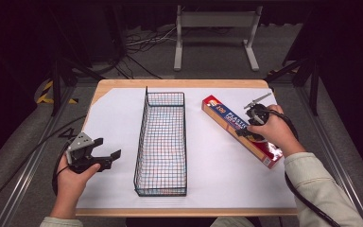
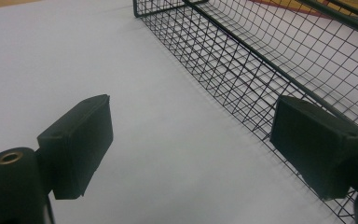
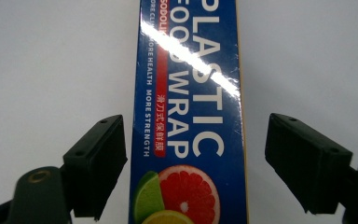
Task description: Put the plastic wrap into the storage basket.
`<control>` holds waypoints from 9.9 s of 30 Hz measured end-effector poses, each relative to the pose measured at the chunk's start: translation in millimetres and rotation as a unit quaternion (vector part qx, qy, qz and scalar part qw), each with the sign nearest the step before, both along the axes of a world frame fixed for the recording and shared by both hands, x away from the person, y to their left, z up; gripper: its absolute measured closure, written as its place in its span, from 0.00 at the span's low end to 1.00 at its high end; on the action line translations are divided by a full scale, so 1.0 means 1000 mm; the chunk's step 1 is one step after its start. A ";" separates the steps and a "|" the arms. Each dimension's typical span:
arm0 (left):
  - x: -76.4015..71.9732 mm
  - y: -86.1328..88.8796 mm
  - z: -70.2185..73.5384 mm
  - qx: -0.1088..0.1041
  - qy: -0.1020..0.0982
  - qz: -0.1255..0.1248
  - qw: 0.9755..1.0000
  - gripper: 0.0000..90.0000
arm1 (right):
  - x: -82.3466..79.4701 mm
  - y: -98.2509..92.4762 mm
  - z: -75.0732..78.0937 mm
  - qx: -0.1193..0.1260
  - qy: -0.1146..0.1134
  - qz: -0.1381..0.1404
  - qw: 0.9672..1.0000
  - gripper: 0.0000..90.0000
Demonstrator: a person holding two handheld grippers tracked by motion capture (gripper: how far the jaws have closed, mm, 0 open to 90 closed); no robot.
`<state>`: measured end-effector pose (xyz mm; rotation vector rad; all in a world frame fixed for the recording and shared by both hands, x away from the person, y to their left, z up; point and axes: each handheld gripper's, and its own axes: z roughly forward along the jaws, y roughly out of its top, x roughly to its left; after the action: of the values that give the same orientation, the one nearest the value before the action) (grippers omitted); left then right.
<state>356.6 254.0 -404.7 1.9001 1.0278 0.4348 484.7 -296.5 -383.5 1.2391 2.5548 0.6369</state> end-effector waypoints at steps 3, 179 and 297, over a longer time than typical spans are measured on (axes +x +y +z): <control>0.000 0.001 0.000 0.001 0.000 -0.001 1.000 0.15 | 0.002 0.002 -0.004 -0.001 0.008 0.002 1.000 0.23; 0.006 -0.004 -0.025 0.035 -0.047 0.094 0.994 0.17 | -0.038 0.267 0.076 0.089 0.110 -0.335 0.932 0.44; 0.005 -0.008 -0.028 0.052 -0.042 0.085 0.994 0.16 | -0.035 0.277 0.055 0.023 0.065 -0.317 0.946 0.32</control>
<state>361.7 245.5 -432.8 1.8757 1.1348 0.6718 449.6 -19.8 -328.7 2.0343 2.0362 0.4757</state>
